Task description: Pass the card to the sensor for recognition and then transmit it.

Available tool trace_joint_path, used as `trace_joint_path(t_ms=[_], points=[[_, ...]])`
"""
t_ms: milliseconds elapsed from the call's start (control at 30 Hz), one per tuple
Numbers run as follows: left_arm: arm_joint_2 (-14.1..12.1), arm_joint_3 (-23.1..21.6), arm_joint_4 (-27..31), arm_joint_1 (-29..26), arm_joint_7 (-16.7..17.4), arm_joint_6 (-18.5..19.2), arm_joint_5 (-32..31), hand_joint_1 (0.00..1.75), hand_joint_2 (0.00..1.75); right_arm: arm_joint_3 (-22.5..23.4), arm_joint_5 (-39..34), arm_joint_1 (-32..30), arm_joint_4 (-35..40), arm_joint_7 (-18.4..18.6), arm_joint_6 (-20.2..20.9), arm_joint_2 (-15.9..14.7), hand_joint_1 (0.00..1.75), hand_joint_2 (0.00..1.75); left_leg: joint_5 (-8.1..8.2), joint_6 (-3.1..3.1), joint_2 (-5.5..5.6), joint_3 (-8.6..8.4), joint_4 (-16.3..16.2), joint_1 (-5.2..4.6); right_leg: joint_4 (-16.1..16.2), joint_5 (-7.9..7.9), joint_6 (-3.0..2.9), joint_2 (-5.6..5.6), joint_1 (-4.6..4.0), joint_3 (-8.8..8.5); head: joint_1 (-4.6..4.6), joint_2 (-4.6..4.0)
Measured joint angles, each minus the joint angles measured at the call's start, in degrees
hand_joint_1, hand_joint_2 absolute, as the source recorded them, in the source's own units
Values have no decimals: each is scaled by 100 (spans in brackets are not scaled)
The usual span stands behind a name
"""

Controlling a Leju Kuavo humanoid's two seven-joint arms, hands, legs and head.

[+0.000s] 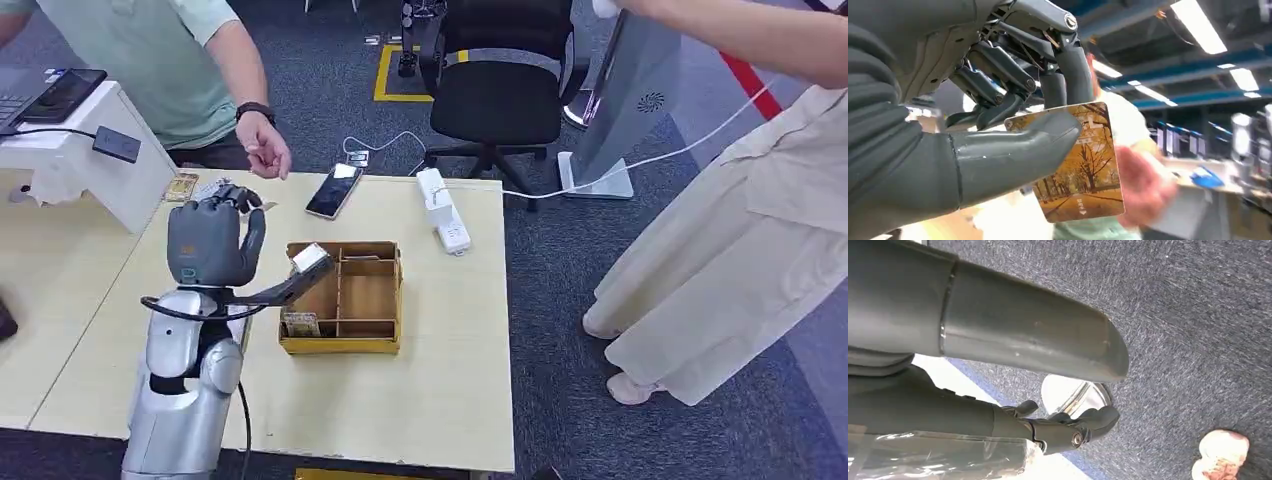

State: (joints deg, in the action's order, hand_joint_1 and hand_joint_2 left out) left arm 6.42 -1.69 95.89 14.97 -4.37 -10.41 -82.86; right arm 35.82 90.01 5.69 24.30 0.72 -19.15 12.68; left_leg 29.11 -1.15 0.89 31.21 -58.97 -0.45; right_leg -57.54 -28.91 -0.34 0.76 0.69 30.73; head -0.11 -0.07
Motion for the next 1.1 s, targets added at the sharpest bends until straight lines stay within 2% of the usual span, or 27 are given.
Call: trace_joint_path(t_ms=[267,500,767,1100], points=[[228,495,0,318,153,-247,-157,175,175,4,0,-12,4,-2,2,0,0,0,0,0,0,0,0,-1,0,0,0,0,0,-1,0,0],[621,923,90,481,164,-242,68,175,175,41,0,-95,85,9,4,15,0,0,0,0,0,1,-1,-2,0,0,0,0,0,-1,2,0],[857,986,87,490,29,-210,175,175,175,129,0,-123,151,7,4,42,0,0,0,0,0,0,-1,-2,0,1,0,0,0,-1,2,0],[938,986,-2,396,-44,-197,151,175,175,173,0,-140,203,-7,13,55,0,0,0,0,0,0,-1,-2,0,0,0,1,0,0,0,0]])
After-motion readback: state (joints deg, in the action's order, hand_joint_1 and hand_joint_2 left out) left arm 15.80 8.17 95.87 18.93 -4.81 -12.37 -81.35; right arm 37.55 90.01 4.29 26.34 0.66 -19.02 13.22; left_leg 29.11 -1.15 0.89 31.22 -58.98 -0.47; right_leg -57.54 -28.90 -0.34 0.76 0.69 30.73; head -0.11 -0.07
